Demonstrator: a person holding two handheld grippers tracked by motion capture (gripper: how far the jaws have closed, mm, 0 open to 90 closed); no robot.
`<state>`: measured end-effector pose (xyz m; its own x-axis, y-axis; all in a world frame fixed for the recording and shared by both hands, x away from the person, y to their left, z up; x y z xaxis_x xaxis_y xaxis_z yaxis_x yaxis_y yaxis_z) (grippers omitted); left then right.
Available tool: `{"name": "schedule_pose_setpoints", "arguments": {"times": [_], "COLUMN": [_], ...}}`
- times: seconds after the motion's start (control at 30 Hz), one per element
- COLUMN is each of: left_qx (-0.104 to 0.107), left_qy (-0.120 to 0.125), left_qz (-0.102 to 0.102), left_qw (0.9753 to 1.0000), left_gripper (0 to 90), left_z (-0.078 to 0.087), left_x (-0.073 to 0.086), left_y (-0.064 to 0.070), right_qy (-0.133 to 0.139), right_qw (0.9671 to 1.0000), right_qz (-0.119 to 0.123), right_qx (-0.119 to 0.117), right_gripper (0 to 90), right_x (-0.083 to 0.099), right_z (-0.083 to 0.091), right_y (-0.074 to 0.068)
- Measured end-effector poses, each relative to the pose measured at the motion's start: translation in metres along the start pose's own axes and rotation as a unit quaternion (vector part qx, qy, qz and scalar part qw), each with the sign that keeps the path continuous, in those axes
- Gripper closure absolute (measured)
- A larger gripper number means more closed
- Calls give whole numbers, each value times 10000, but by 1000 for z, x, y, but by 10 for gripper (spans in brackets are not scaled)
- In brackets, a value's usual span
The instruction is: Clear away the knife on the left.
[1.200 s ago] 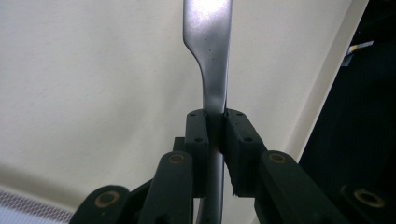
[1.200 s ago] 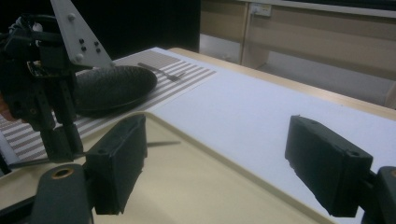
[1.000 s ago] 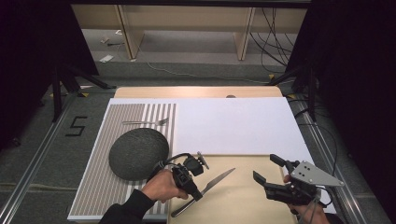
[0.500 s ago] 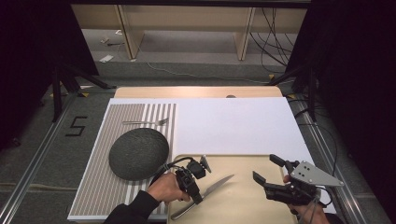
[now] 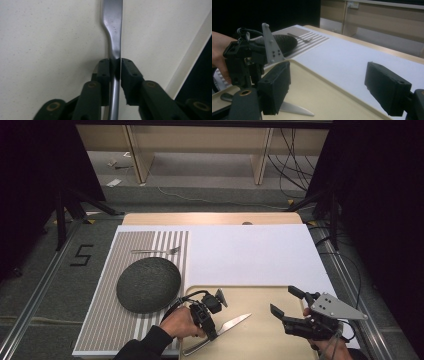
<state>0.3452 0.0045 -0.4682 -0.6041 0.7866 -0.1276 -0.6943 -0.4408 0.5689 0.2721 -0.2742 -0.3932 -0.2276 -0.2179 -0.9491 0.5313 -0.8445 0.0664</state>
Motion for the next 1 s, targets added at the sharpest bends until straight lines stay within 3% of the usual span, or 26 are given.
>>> {"name": "schedule_pose_setpoints", "arguments": {"times": [0.1, 0.2, 0.3, 0.47, 0.53, 0.7, 0.8, 1.0], "left_qx": [-13, -157, -323, -330, -269, -259, -377, -505], "left_qy": [106, 208, 409, 761, 767, 909, 1014, 796], "left_qz": [-109, -276, -493, -872, -1002, -1069, -1437, -1736], "left_qw": [9999, 9993, 9974, 9927, 9916, 9898, 9837, 9803], "left_gripper": [682, 612, 518, 468, 500, 627, 752, 874], "left_z": [5, 7, 7, 5, 3, 0, -3, -18], "left_x": [1, 1, -1, -8, -10, -11, -11, -16], "left_y": [3, 7, 13, 26, 28, 27, 30, 33], "right_qy": [-2, -6, 1, -1, -1, 17, 16, 13], "right_qw": [10000, 10000, 10000, 10000, 10000, 10000, 10000, 10000], "right_qz": [-2, 5, 5, 15, 13, 13, 17, 28], "right_qx": [-4, -6, -11, -12, -11, -1, 9, 26], "right_gripper": [217, 217, 217, 217, 217, 217, 217, 217], "right_x": [0, 0, 0, 0, 0, 0, 0, 0], "right_z": [0, 0, 0, 0, 0, 1, 1, 1], "right_y": [0, 0, 0, 0, 0, -1, 0, -1]}}
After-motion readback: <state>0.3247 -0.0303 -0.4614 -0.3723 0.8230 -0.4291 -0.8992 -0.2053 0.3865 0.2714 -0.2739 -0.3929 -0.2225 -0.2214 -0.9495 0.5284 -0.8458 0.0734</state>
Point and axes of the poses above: each handheld gripper's, and its own axes: z roughly backward along the jaws, x roughly out of its underside, y roughly to its right, the point moved 1 cm from there along -z, roughly forward along the jaws, and after that the axes turned 10 degrees about x, right-handed, at the moved point
